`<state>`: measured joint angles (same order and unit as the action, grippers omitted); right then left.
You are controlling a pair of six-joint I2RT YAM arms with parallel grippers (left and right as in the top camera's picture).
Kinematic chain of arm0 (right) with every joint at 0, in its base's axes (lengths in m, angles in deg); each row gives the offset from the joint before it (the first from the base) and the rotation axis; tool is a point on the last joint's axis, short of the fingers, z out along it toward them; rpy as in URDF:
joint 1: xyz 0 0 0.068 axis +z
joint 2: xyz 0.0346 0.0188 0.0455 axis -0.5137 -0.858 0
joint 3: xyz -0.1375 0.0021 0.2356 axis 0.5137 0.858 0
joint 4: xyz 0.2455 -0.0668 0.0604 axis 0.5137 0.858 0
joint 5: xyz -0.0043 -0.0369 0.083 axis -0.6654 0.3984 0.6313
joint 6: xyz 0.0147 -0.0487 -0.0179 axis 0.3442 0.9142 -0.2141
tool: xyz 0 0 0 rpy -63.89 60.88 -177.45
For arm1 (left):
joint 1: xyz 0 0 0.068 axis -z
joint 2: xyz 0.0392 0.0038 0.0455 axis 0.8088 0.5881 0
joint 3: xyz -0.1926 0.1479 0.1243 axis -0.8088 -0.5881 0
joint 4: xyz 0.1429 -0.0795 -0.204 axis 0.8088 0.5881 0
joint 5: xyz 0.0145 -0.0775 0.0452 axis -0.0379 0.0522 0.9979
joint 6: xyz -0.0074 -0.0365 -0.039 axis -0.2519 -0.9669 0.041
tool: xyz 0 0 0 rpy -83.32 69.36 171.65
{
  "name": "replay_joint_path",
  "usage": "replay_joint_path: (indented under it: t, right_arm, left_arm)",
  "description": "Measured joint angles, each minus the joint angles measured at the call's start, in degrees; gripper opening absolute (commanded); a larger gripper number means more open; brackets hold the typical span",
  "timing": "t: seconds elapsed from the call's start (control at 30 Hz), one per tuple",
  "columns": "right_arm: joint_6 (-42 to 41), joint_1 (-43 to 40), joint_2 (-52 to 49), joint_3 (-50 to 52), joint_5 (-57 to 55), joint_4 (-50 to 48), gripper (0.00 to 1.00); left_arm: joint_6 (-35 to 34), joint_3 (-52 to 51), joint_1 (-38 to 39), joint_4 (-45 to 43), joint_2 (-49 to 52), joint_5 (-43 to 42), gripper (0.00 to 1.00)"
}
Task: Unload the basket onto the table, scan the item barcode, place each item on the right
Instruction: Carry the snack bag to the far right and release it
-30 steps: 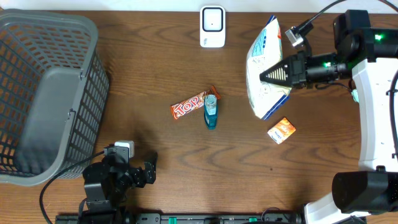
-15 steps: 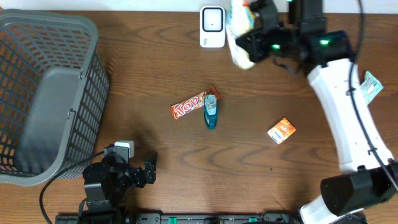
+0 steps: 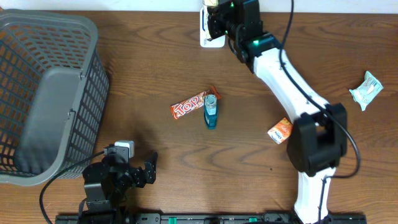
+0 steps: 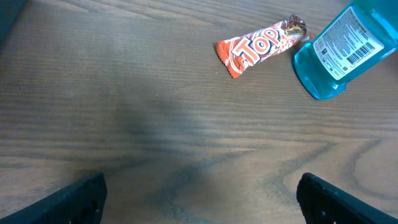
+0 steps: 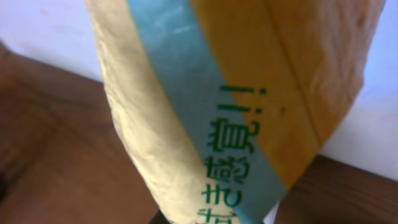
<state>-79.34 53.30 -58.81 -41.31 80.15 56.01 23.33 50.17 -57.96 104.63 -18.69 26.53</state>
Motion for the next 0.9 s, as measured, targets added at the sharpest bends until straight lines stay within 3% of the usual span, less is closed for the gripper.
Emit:
replay_joint_path:
  t: [0.33,0.9]
  right_arm:
    - [-0.6,0.4,-13.6,-11.7,-8.5,-2.1,0.01]
    - [3.3,2.4,-14.5,-13.2,-16.9,-0.9,0.01]
  left_arm:
    - [0.0,0.0,0.0,0.0,0.0,0.0,0.98]
    - [0.0,0.0,0.0,0.0,0.0,0.0,0.98]
